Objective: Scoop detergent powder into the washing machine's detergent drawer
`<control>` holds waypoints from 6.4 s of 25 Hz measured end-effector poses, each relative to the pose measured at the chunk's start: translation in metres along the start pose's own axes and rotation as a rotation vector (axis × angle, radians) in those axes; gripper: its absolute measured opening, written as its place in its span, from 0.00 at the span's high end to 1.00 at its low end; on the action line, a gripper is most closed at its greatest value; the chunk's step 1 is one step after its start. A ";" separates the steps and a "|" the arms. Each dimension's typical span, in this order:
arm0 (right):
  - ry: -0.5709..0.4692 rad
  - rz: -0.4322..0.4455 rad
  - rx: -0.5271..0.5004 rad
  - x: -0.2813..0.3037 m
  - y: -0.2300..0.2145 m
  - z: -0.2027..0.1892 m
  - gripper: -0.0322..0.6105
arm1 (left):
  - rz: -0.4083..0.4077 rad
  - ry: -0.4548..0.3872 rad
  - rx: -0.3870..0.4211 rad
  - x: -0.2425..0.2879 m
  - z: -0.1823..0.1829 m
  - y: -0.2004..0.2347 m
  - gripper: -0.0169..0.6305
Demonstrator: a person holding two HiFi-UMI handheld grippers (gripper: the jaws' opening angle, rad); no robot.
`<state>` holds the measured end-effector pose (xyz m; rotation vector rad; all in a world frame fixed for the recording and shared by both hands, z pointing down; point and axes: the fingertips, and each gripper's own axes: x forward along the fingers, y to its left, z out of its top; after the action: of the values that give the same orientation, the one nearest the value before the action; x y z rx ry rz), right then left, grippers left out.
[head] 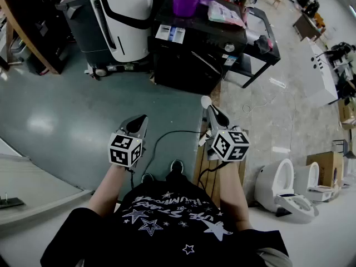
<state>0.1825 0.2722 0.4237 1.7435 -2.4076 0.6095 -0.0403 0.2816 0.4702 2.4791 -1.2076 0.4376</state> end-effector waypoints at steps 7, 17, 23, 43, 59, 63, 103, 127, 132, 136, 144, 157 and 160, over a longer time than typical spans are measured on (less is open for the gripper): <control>0.010 -0.005 0.013 -0.004 -0.010 -0.006 0.89 | -0.014 0.016 -0.016 0.005 -0.008 -0.013 0.97; -0.012 0.029 0.011 0.009 -0.034 0.001 0.89 | 0.006 0.020 -0.005 0.034 0.002 -0.019 0.97; -0.040 0.095 -0.027 0.029 -0.056 0.028 0.89 | 0.070 -0.033 -0.022 0.054 0.025 -0.017 0.97; -0.023 0.058 -0.016 0.142 -0.083 0.064 0.89 | 0.086 -0.034 -0.041 0.123 0.064 0.081 0.97; -0.073 -0.096 0.006 0.327 -0.063 0.151 0.89 | -0.047 -0.044 -0.032 0.221 0.159 0.263 0.97; -0.084 -0.123 -0.005 0.350 -0.061 0.164 0.89 | -0.077 -0.041 -0.018 0.240 0.171 0.286 0.97; 0.427 0.504 -0.785 0.607 -0.113 0.319 0.89 | 0.097 -0.068 -0.046 0.411 0.288 0.338 0.97; 0.916 0.650 -0.742 0.628 -0.111 0.259 0.89 | 0.123 -0.052 -0.083 0.398 0.268 0.347 0.97; 0.963 0.681 -0.638 0.626 -0.110 0.259 0.89 | 0.118 -0.047 -0.084 0.394 0.266 0.349 0.97; 0.983 0.683 -0.602 0.625 -0.109 0.258 0.89 | 0.110 -0.049 -0.083 0.395 0.266 0.349 0.97; 0.990 0.695 -0.470 0.622 -0.106 0.269 0.89 | 0.094 -0.052 -0.072 0.394 0.268 0.347 0.97; 0.926 0.634 -0.377 0.616 -0.107 0.283 0.89 | 0.076 -0.050 -0.066 0.390 0.262 0.348 0.97; 0.894 0.620 -0.336 0.613 -0.108 0.289 0.89 | 0.067 -0.051 -0.062 0.389 0.262 0.347 0.97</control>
<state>0.1192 -0.4098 0.3804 0.3958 -2.1250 0.7574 -0.0563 -0.3019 0.4594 2.4169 -1.3068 0.3503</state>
